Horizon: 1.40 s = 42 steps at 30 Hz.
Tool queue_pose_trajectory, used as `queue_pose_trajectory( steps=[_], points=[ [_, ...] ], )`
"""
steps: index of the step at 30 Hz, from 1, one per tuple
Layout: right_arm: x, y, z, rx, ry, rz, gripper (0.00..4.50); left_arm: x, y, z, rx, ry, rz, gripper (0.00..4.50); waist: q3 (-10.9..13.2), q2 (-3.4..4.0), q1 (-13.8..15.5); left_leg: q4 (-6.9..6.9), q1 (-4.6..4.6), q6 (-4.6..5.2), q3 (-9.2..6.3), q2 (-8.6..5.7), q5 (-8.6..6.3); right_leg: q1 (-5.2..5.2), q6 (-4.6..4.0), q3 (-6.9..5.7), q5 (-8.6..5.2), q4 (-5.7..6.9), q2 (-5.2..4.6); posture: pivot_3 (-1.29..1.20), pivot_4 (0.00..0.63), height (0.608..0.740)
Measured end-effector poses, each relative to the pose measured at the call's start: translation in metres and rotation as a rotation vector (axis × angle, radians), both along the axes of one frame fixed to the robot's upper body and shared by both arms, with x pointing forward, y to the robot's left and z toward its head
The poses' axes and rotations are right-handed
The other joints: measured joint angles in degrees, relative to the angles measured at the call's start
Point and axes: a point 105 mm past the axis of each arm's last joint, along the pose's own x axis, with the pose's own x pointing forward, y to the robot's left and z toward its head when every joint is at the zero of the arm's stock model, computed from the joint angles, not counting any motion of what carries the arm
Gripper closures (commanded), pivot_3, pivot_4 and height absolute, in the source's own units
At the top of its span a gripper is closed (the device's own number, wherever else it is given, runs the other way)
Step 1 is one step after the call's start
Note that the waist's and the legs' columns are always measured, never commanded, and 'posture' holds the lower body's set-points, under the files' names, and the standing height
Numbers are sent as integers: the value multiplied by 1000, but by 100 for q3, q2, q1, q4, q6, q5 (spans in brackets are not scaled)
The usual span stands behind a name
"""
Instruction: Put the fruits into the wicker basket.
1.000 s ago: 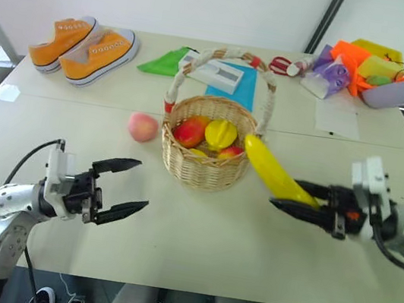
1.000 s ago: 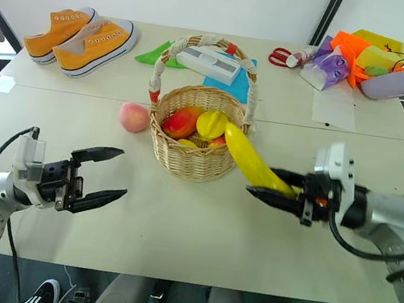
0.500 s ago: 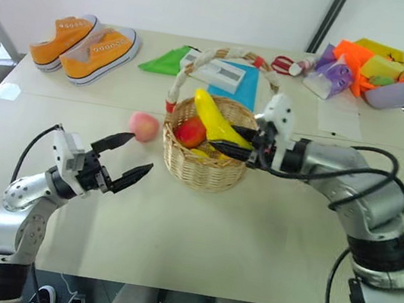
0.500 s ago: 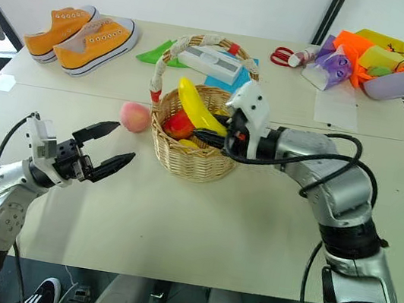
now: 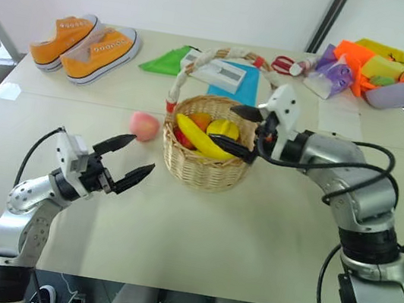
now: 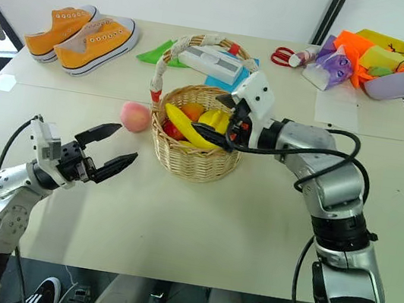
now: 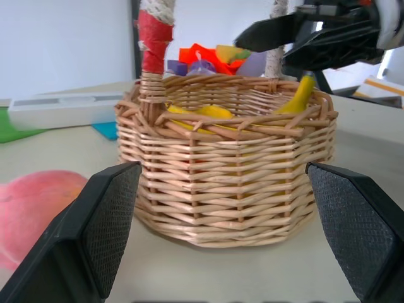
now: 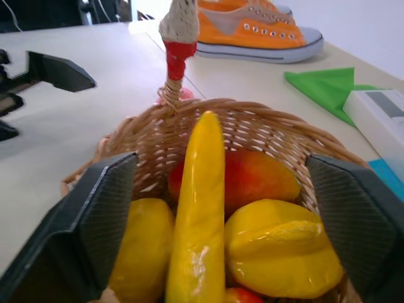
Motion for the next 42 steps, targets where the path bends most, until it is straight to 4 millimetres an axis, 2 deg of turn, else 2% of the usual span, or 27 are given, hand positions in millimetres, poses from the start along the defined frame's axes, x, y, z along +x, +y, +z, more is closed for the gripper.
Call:
queue_pose_trajectory(
  steps=[3, 7, 8, 11, 12, 16, 22, 25, 31, 42],
  points=[
    [-12, -8, 10, 36, -20, 30, 45, 7, 4, 4, -11, -9, 42, 0, 0, 0, 1, 1, 0, 0, 0, 0, 0, 2, -1, 0, 0, 0, 0, 0, 150, 740],
    [-39, -23, 19, 82, -47, 122, 45, 24, 25, 13, -30, -32, 196, 0, 0, -2, 12, 0, 0, 1, 0, 1, -1, 4, 2, -1, 1, -3, 0, 0, 150, 740],
    [-46, -28, 17, 61, -59, 137, 45, 28, 28, 15, -31, -35, 220, 0, 0, -1, 11, 0, 0, 1, 0, 0, -1, 4, 2, -1, 1, -3, 0, 0, 150, 740],
    [-66, -47, -19, -129, -16, 170, 45, 41, 32, 16, -16, -18, 275, 0, -1, -7, 15, 5, 1, 2, 3, -3, -2, 9, 3, -3, 1, -4, -4, 0, 150, 740],
    [-67, -49, -24, -150, -13, 175, 45, 44, 33, 16, -15, -14, 284, 0, -1, -7, -4, 6, 1, 2, 4, -3, -2, 8, 3, -1, 1, -2, -3, 0, 150, 740],
    [-69, -46, -30, -234, -107, 196, 45, 72, 24, 17, -18, 25, 351, 0, 0, -10, -14, 9, 13, -2, 8, 3, 1, 12, 4, 3, 2, 6, 4, 0, 150, 740],
    [-68, -46, -32, -272, -137, 192, 45, 94, 12, 11, -31, 65, 393, 0, 3, -16, 20, 8, 9, -2, 8, 1, 0, 11, 13, 1, 8, 3, 2, 0, 150, 740],
    [-67, -47, -31, -269, -140, 178, 45, 100, 12, 5, -3, 82, 415, 0, 3, -16, 4, 7, 8, -2, 8, -1, 0, 9, 14, 2, 8, 3, 1, 0, 150, 740],
    [-64, -49, -32, -255, -129, 138, 45, 103, 6, -19, 28, 172, 408, 0, 3, -16, 7, 7, 9, -3, 8, 0, 0, 9, 14, 2, 8, 4, 1, 0, 150, 740],
    [-63, -51, -36, -255, -111, 122, 45, 114, 5, -26, 109, 223, 462, 0, 3, -17, 8, 7, 9, -3, 8, 0, 0, 10, 14, 2, 8, 4, 1, 0, 150, 740]
  ],
)
